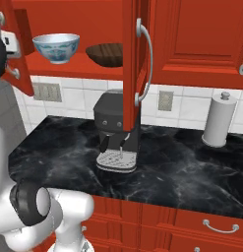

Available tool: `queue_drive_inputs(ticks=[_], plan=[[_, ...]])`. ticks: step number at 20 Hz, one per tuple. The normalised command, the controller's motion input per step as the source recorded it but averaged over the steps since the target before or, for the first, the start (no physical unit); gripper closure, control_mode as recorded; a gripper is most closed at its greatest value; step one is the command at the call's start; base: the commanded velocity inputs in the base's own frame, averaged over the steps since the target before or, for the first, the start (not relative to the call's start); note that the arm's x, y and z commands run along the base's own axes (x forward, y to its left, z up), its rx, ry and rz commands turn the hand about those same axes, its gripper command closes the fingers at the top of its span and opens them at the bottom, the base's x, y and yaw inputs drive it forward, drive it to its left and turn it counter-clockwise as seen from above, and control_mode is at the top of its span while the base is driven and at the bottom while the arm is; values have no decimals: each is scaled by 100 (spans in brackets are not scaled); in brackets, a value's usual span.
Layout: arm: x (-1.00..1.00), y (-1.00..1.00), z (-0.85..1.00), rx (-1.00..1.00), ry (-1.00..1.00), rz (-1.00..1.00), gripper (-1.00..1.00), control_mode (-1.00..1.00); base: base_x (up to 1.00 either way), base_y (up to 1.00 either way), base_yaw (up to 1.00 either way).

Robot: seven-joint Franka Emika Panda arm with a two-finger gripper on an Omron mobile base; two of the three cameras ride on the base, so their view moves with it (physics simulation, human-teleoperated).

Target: Move the bowls from the cabinet to the plates on the dining table.

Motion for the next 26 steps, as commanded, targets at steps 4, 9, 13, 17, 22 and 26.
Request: queue_drive_inputs(ticks=[4,9,13,17,22,26], plan=[[-84,58,0,0,0,12,100,-100,0,0,0],[-81,59,0,0,0,12,100,-100,0,0,0],[-83,53,0,0,0,12,100,-100,0,0,0],[-95,42,-3,0,0,12,100,-100,0,0,0],[-83,45,-1,0,0,12,100,-100,0,0,0],[-82,50,0,0,0,11,100,-100,0,0,0]])
